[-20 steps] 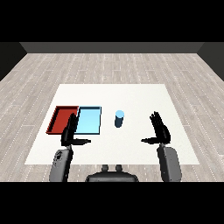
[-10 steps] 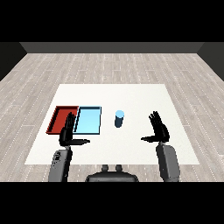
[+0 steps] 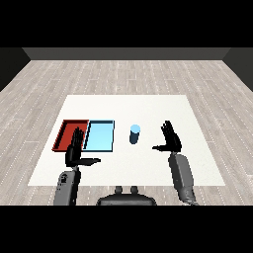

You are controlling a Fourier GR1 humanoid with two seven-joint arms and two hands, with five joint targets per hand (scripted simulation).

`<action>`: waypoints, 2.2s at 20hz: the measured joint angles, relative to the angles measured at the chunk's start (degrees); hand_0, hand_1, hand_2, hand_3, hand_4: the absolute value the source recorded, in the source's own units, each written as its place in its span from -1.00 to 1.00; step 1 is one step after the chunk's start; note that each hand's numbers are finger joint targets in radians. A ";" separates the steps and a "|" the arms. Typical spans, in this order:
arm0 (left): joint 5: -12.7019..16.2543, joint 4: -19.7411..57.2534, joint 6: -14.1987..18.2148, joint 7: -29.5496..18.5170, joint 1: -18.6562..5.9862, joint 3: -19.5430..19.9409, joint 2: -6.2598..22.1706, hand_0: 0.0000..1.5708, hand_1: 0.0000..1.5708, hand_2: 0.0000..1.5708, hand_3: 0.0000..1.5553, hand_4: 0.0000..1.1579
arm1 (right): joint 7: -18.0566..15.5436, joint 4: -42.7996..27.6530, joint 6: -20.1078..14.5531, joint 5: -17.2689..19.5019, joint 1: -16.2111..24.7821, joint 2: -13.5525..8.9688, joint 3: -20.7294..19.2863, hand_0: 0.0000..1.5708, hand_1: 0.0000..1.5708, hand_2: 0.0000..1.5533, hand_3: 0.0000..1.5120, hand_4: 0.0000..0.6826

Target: Pick the blue can and put it in the blue box

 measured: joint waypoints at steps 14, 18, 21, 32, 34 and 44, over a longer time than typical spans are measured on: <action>0.34 1.45 -1.13 -1.41 0.49 1.13 0.75 -1.00 -1.00 -1.00 -1.00 -1.00 | -4.48 15.06 -5.25 0.49 -9.04 3.35 2.08 -1.00 -1.00 -1.00 -1.00 -1.00; -0.40 0.24 -0.16 -0.11 0.12 -0.11 -0.25 -1.00 -1.00 -1.00 -1.00 -1.00 | -7.72 21.83 -5.24 0.13 -12.22 3.90 2.75 -1.00 -1.00 -1.00 -1.00 -1.00; 0.06 0.69 -0.92 -1.14 0.85 0.33 0.07 -1.00 -1.00 -1.00 -1.00 -1.00 | -8.69 25.14 -6.18 -1.55 -14.71 4.18 4.27 -1.00 -1.00 -1.00 -1.00 -1.00; 0.57 -1.13 -0.80 0.78 0.57 0.56 0.12 -1.00 -1.00 -1.00 -1.00 -1.00 | -12.30 35.56 -11.53 -3.78 -22.45 4.42 10.62 -1.00 -1.00 -1.00 -1.00 -1.00; 0.61 -0.63 -0.77 0.81 0.34 0.65 0.06 -1.00 -1.00 -1.00 -1.00 -1.00 | -13.59 38.44 -12.14 -5.36 -24.15 4.43 12.10 -1.00 -1.00 -1.00 -1.00 -1.00; 1.89 1.55 -1.90 0.11 -1.05 2.32 1.03 -1.00 -1.00 -1.00 -1.00 -1.00 | -17.39 47.79 -14.49 -12.95 -29.86 4.45 19.80 -1.00 -1.00 -1.00 -1.00 -1.00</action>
